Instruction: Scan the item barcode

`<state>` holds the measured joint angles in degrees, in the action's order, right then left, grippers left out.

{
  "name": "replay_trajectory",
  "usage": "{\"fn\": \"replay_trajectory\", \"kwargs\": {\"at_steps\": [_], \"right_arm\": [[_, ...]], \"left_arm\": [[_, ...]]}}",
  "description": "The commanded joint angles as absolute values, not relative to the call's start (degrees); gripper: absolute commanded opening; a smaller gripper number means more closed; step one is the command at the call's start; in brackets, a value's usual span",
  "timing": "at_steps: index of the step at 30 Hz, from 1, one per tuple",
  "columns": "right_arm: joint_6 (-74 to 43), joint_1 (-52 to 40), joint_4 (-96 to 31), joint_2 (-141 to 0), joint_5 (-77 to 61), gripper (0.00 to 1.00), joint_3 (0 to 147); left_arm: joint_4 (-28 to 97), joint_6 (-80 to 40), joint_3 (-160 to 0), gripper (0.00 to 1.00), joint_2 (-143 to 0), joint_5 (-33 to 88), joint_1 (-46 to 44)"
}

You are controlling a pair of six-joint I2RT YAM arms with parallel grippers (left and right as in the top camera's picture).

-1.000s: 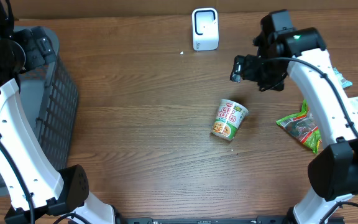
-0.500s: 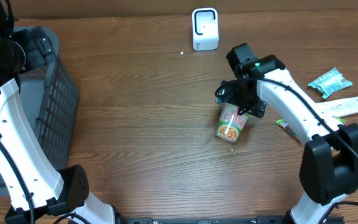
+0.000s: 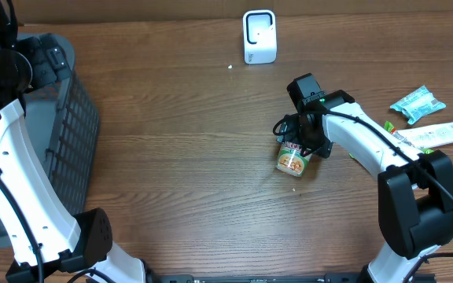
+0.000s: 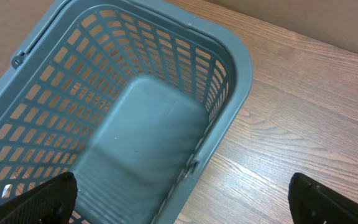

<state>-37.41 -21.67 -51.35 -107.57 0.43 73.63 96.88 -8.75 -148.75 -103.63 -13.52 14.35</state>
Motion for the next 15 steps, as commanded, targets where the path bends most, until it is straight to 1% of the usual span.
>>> {"fn": "replay_trajectory", "kwargs": {"at_steps": [1,2,3,4,7,10,12,15], "right_arm": [[-29.85,-21.23,-49.8,-107.46,-4.86,0.84,73.17],[-27.64,-21.19,-49.3,-107.46,-7.62,0.84,73.49],[-22.02,-20.99,-48.73,-107.39,-13.96,0.84,74.32],[-18.83,-20.78,-48.71,-107.37,-18.52,0.84,75.05],[-10.87,-19.59,-48.71,-107.37,-31.77,0.84,76.69],[-2.59,-17.3,-48.84,-107.37,-48.88,0.84,77.89],[-0.05,-15.42,-48.82,-107.37,-57.34,0.83,78.39],[0.47,-12.27,-47.99,-107.37,-68.01,0.8,78.76]], "left_arm": [[96.79,-7.9,-148.88,1.0,-103.77,-13.47,14.24],[96.79,-7.9,-148.88,1.0,-103.77,-13.47,14.22],[96.79,-7.9,-148.88,0.99,-103.77,-13.47,14.24],[96.79,-7.9,-148.88,1.0,-103.77,-13.47,14.24],[96.79,-7.9,-148.88,1.0,-103.77,-13.47,14.24],[96.79,-7.9,-148.88,0.99,-103.77,-13.5,14.24],[96.79,-7.9,-148.88,1.0,-103.77,-13.47,14.24],[96.79,-7.9,-148.88,1.0,-103.77,-13.47,14.24]]}}
